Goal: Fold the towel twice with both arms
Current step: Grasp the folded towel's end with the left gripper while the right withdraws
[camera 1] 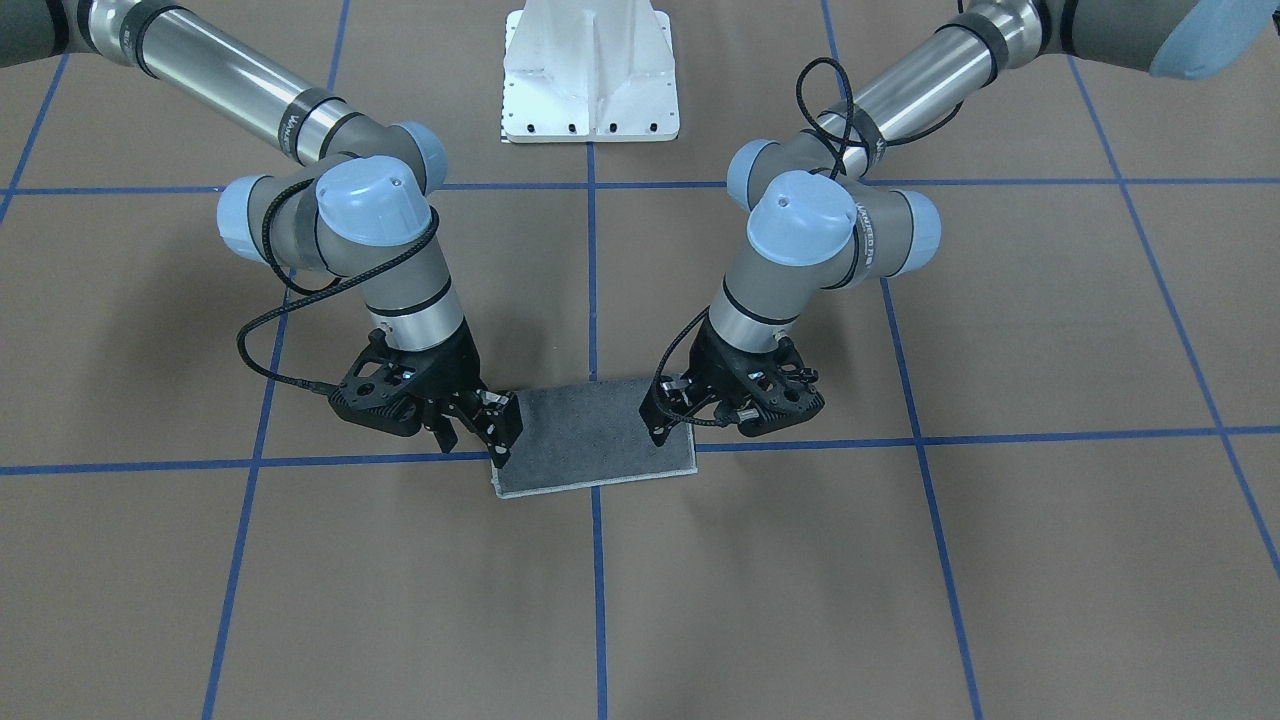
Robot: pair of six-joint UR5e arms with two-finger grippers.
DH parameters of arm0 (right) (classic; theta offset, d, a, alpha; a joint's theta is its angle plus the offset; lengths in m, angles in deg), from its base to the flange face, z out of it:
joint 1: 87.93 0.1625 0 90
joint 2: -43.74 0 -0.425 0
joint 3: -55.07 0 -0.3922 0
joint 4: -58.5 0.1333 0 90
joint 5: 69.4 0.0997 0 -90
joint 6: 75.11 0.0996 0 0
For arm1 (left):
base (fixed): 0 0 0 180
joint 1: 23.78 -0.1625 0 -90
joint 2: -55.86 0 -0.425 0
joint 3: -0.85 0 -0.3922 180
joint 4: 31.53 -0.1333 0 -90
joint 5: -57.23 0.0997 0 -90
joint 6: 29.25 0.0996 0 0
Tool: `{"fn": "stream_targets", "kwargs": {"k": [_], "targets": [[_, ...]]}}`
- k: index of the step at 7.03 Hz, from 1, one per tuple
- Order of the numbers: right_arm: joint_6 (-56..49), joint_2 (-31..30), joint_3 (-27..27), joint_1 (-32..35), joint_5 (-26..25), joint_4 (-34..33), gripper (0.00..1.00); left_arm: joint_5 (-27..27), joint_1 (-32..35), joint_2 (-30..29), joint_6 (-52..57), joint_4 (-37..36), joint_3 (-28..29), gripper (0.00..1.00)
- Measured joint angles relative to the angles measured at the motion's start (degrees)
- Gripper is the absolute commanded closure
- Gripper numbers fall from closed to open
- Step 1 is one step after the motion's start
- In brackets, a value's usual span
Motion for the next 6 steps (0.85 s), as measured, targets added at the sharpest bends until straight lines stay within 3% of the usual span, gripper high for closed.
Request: {"fn": "stream_targets", "kwargs": {"k": [2,4,6], "targets": [[-6.6,-1.5,0.1,1.2,2.4,0.0,0.01,-1.9,-0.3,0.3,2.3,0.2,-0.5,0.0],[-14.6,-4.1,0.6,4.4,9.7,-0.1,0.01,-2.4,-0.7,1.0,2.8,1.0,-1.1,0.02],[-21.7,-6.5,1.2,7.6,14.7,-0.2,0.01,-2.5,-1.2,5.1,2.0,8.3,-2.2,0.11]]}}
